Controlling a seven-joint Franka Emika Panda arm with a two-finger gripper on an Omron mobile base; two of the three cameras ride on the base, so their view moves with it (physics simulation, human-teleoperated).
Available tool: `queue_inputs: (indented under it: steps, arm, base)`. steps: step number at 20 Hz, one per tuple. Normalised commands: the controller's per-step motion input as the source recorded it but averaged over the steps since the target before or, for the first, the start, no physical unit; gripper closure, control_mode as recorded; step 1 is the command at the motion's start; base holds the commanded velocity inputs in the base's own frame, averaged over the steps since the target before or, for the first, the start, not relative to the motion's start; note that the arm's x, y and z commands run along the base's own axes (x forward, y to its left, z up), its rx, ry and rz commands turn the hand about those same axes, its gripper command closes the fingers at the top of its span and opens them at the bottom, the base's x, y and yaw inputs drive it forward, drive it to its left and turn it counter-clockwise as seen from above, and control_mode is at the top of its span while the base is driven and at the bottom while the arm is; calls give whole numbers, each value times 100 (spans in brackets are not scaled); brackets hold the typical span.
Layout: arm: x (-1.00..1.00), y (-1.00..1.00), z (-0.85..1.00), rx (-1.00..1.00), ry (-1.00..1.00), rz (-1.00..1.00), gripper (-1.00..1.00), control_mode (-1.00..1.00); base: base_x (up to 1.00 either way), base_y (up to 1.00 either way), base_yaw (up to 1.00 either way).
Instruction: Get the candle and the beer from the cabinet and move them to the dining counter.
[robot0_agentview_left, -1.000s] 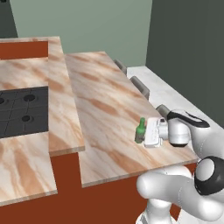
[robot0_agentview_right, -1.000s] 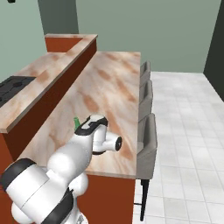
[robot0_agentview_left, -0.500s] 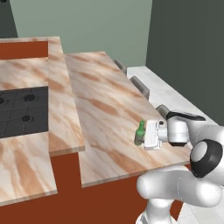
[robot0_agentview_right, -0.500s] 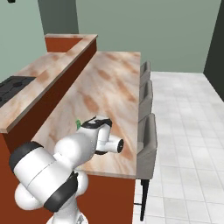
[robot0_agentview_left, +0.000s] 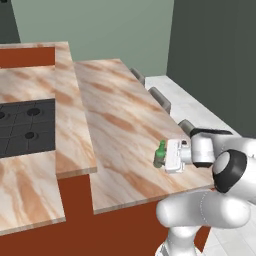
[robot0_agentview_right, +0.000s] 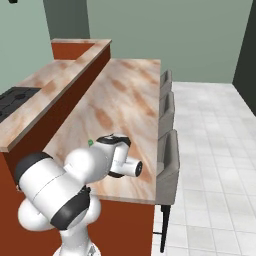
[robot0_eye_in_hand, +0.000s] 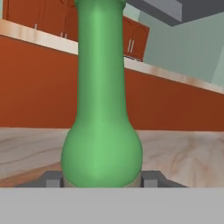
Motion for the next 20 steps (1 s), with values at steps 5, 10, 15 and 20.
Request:
queue_inputs:
  steps: [5, 10, 15, 20]
  arm:
    - [12, 0, -21, 0, 0, 0, 100, -100]
    - [19, 1, -29, 0, 0, 0, 100, -100]
    - [20, 0, -29, 0, 0, 0, 100, -100]
    - [20, 0, -26, 0, 0, 0, 100, -100]
  base:
    - [0, 0, 0]
    - [0, 0, 0]
    - [0, 0, 0]
    - [0, 0, 0]
